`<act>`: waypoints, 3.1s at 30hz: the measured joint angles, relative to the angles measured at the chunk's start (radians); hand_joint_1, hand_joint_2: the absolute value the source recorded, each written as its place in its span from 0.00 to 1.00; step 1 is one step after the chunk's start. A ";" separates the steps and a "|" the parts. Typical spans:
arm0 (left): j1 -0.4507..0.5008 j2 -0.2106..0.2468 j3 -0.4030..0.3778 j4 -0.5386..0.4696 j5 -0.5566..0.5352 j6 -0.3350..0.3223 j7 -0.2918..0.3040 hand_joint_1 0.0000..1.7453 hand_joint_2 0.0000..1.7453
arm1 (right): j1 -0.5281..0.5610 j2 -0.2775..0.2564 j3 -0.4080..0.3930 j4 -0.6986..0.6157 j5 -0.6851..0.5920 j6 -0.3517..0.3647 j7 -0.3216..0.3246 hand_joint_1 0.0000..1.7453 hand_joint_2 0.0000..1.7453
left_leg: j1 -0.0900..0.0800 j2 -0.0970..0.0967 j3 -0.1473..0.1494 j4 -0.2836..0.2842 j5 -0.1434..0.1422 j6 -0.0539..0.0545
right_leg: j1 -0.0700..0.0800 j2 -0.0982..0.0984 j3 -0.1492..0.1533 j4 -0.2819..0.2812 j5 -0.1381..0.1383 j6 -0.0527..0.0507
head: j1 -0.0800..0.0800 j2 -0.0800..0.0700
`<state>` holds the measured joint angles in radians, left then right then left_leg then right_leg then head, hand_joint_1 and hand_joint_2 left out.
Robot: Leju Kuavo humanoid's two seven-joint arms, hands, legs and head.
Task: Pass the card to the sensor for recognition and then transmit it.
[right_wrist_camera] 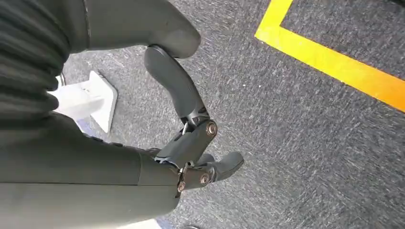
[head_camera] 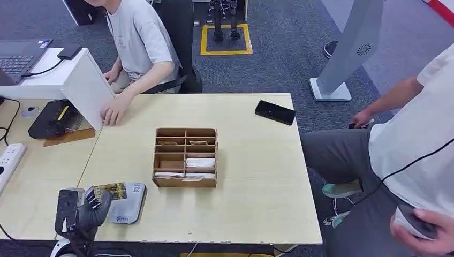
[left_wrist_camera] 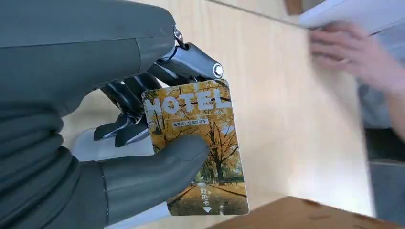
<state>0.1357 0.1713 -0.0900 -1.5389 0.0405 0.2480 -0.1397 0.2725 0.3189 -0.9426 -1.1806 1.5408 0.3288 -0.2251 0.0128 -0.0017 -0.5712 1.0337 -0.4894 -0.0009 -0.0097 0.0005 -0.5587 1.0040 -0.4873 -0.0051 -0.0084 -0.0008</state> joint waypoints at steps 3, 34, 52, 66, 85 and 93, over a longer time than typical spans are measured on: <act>-0.032 -0.008 0.012 -0.043 0.015 0.033 -0.057 1.00 1.00 | -0.002 0.000 0.000 0.010 0.001 -0.007 -0.003 0.00 1.00 | 0.000 0.000 0.000 0.000 0.000 0.000 | 0.000 0.000 0.000 0.000 0.000 0.000 | 0.000 0.000; -0.330 0.036 0.058 0.009 -0.350 0.271 -0.154 1.00 1.00 | -0.039 -0.039 0.128 0.146 -0.105 -0.074 0.053 0.00 1.00 | 0.000 0.000 0.000 0.000 0.001 0.000 | 0.000 0.000 -0.001 0.000 0.001 0.000 | 0.000 0.000; -0.363 0.037 0.058 0.091 -0.370 0.274 -0.152 1.00 1.00 | -0.026 -0.077 0.208 0.174 -0.156 -0.079 0.079 0.00 1.00 | 0.000 0.001 0.000 0.000 0.001 0.000 | 0.000 0.001 -0.001 0.000 0.001 0.000 | 0.000 0.000; -0.373 0.036 0.058 0.105 -0.386 0.274 -0.143 1.00 1.00 | -0.022 -0.086 0.238 0.183 -0.202 -0.092 0.097 0.00 1.00 | 0.000 0.001 0.000 0.000 0.001 0.000 | 0.000 0.001 -0.002 0.000 0.001 0.000 | 0.000 0.000; -0.382 0.035 0.058 0.117 -0.372 0.265 -0.078 1.00 1.00 | 0.010 -0.116 0.322 0.188 -0.297 -0.115 0.148 0.00 1.00 | 0.000 0.001 0.000 0.000 0.001 0.000 | 0.000 0.002 -0.002 0.000 0.001 0.000 | 0.000 0.000; -0.381 0.036 0.058 0.105 -0.218 0.166 -0.083 1.00 1.00 | 0.035 -0.138 0.375 0.187 -0.388 -0.131 0.196 0.00 1.00 | 0.000 0.001 -0.001 0.000 0.001 0.000 | 0.000 0.002 -0.002 0.000 0.001 0.000 | 0.000 0.000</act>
<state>-0.2450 0.2075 -0.0320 -1.4339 -0.1774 0.4143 -0.2224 0.3079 0.1812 -0.5673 -0.9934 1.1525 0.1980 -0.0294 0.0129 -0.0003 -0.5720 1.0339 -0.4884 -0.0006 -0.0096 0.0024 -0.5606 1.0042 -0.4862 -0.0055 -0.0084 -0.0008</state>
